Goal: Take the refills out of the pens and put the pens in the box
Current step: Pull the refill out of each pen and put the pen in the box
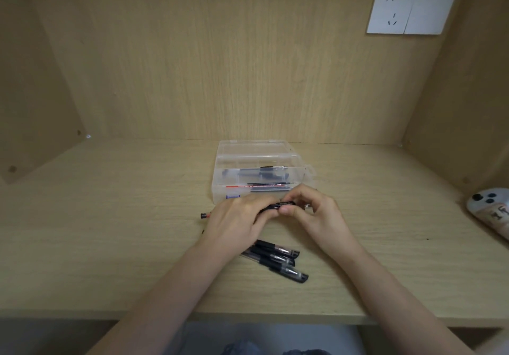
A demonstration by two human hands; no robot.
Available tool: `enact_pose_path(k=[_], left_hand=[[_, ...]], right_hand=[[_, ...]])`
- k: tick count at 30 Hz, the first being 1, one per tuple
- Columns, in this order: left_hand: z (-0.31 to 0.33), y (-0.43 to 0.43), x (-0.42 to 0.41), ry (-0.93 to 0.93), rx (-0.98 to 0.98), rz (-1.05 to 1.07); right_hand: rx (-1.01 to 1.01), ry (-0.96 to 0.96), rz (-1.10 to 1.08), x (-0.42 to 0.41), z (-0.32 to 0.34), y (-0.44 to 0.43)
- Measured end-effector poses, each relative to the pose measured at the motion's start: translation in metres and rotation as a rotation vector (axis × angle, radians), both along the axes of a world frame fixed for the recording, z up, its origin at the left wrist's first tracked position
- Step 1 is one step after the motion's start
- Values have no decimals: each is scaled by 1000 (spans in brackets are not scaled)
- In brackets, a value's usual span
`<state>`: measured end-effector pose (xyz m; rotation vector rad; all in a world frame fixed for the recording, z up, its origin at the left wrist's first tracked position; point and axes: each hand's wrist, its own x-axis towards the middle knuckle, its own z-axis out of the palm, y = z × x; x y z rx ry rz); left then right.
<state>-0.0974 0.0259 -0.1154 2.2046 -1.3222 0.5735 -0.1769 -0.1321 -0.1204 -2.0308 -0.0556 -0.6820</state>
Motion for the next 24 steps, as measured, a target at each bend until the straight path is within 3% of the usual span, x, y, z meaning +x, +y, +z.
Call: enact_pose_path(k=[14,20,24], left_hand=[[1,-4,0,82,32,27],[-1,0,4,-69,30,11],[1,0,3,-52,27,15]], right_hand=[[-5,-35,-20,2,-3,1],[70,-21,-19,1,-2,2],[15,-42,-6,1,-2,3]])
